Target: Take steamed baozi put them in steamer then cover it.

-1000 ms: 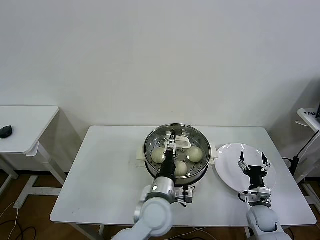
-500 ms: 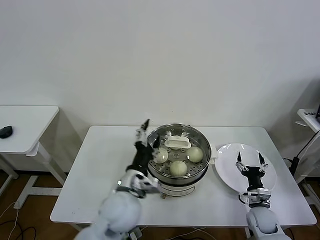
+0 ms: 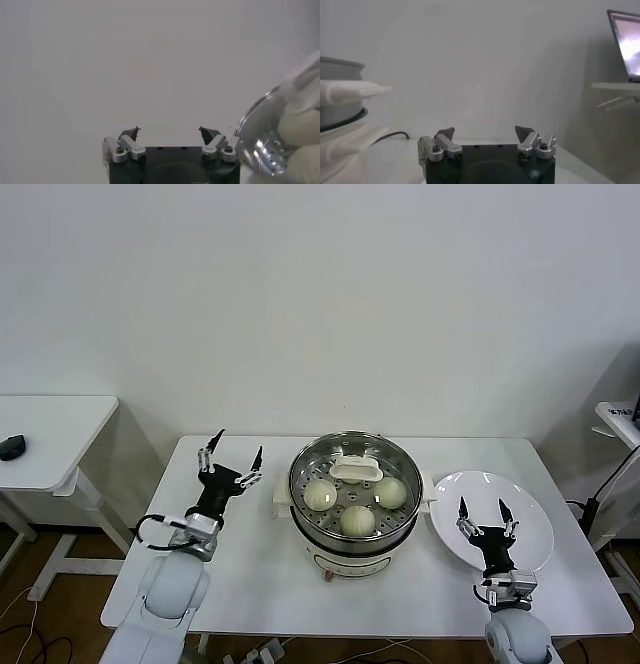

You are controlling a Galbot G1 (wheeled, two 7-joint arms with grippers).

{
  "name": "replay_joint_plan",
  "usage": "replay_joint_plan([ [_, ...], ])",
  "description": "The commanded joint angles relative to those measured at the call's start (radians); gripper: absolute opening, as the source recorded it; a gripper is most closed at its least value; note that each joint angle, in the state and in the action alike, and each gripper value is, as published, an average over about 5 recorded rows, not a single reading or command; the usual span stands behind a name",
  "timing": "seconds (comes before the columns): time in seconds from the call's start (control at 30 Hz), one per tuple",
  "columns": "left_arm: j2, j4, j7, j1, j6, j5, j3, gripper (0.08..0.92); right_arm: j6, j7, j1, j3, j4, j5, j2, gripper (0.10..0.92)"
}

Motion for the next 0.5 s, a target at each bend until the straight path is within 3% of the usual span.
replay_joint_plan([
  [0.03, -0.04, 0.064, -0.008, 0.119, -0.198, -0.247, -0.117, 0.823, 0.004, -0.03, -0.032, -0.001, 0.037, 0.042, -0.001, 0.823],
  [0.5, -0.071, 0.036, -0.007, 0.216, -0.221, -0.156, -0.085, 0.823, -0.01, -0.031, -0.066, 0.018, 0.059, 0.046, -0.004, 0.823],
])
